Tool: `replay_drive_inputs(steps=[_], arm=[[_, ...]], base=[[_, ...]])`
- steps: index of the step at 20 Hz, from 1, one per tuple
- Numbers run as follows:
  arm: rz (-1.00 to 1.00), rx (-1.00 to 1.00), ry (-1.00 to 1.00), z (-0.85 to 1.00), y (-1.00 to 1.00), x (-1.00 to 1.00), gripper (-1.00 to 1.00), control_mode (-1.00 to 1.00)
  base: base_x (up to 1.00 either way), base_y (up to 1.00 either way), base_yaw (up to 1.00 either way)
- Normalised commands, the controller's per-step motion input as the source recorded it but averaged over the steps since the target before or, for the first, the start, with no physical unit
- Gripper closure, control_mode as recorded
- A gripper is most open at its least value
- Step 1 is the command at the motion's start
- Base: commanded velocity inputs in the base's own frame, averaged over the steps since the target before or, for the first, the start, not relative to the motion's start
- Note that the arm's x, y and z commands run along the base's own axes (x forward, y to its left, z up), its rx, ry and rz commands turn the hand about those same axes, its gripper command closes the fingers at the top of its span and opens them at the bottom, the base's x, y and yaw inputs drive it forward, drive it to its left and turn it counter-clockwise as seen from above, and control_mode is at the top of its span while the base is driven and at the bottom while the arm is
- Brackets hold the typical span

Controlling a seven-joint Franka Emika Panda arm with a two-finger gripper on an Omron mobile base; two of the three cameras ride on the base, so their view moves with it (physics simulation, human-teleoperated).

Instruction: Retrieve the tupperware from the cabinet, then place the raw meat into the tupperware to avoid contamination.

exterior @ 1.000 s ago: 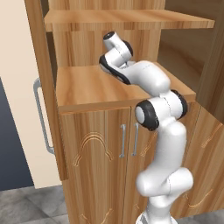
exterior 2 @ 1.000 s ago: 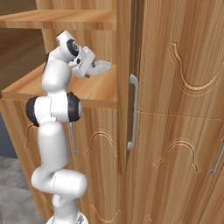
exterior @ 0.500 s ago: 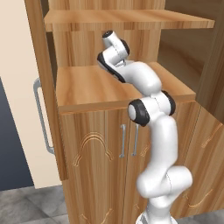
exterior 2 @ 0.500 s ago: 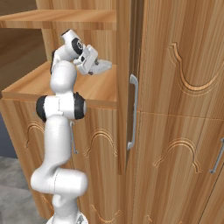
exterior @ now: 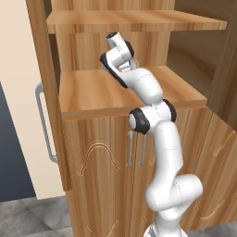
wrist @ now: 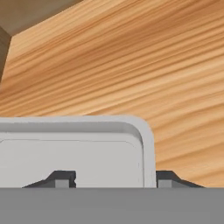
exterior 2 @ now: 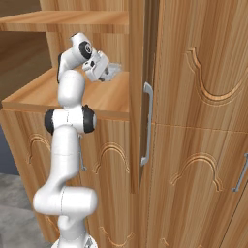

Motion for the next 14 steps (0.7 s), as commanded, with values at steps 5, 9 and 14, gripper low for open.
replay_drive_inputs(steps=[5,9,14], arm=[[0.00,0.01,0.10,-0.25,0.00,0.00,1.00,-1.00],[0.00,0.00,0.09,-0.11,0.00,0.00,1.00,-1.00],[-0.02,0.00,0.02,0.00,0.02,-0.13,1.00,-1.00]], base=[[0.00,0.00,0.00],[0.00,0.00,0.00],[0.00,0.00,0.00]])
